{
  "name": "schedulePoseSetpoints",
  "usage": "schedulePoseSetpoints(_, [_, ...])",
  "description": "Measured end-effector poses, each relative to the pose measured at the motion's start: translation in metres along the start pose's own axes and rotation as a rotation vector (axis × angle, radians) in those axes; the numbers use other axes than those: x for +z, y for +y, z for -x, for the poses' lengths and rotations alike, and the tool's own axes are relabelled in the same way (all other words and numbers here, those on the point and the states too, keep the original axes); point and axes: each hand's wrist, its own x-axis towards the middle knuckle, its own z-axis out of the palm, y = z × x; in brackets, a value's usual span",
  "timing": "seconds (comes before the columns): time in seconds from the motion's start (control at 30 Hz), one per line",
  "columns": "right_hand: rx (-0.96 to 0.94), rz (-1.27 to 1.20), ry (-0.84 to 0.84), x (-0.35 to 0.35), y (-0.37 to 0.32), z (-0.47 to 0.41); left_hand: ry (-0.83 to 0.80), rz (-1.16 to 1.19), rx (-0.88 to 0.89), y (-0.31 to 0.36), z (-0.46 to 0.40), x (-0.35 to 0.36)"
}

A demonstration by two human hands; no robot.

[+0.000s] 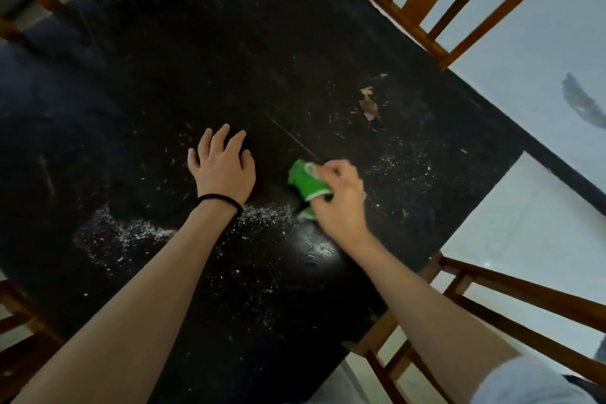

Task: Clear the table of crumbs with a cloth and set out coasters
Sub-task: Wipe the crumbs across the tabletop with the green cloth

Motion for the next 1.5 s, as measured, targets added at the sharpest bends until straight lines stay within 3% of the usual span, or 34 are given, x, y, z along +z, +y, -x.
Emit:
schedulePoseSetpoints(0.13, [0.304,0.098,0.395,-0.075,0.066,-0.041,-0.043,-0.06,0.105,0.019,0.009,0.011])
schedulePoseSetpoints(0.2, [0.507,0.219,0.46,-0.105,0.095,-0.053,-0.07,-0.075,0.152,0.031,0.014,0.019])
schedulePoseSetpoints(0.3, [0.73,0.318,0.418,-0.111,0.113,-0.065,-0.106,-0.098,0.209,0.052,0.019,0.031])
schedulePoseSetpoints(0.37, [0.619,0.315,0.357,-0.087,0.098,-0.061,-0.125,-0.08,0.189,0.062,0.019,0.038])
schedulePoseSetpoints(0.43, [0.313,0.257,0.252,-0.045,0.063,-0.034,-0.115,-0.047,0.136,0.064,0.017,0.039])
schedulePoseSetpoints(0.5, [0.044,0.208,0.043,-0.017,0.032,0.007,-0.103,-0.025,0.087,0.065,0.015,0.039])
schedulePoseSetpoints(0.57, [-0.053,0.127,-0.055,-0.02,0.031,0.027,-0.11,-0.03,0.067,0.065,0.014,0.036])
schedulePoseSetpoints(0.63, [0.05,0.105,0.104,-0.048,0.055,0.019,-0.135,-0.058,0.073,0.065,0.014,0.033])
schedulePoseSetpoints(0.73, [0.377,0.164,0.4,-0.109,0.114,-0.006,-0.167,-0.132,0.124,0.072,0.022,0.038])
schedulePoseSetpoints(0.8, [0.58,0.277,0.476,-0.145,0.147,-0.02,-0.179,-0.156,0.189,0.085,0.028,0.045])
schedulePoseSetpoints(0.9, [0.744,0.37,0.462,-0.161,0.172,-0.034,-0.203,-0.166,0.27,0.105,0.034,0.056])
schedulePoseSetpoints(1.0, [0.709,0.399,0.435,-0.139,0.165,-0.023,-0.191,-0.162,0.271,0.11,0.035,0.063])
schedulePoseSetpoints(1.2, [0.135,0.168,0.142,-0.052,0.069,0.056,-0.177,-0.176,0.302,0.101,0.031,0.06])
schedulePoseSetpoints(1.27, [0.189,0.102,0.225,-0.068,0.077,0.044,-0.179,-0.146,0.307,0.098,0.026,0.055])
schedulePoseSetpoints(1.4, [0.546,0.24,0.431,-0.104,0.118,0.009,-0.175,-0.125,0.291,0.085,0.026,0.045])
schedulePoseSetpoints(1.5, [0.407,0.318,0.331,-0.065,0.086,0.035,-0.171,-0.13,0.258,0.075,0.031,0.042])
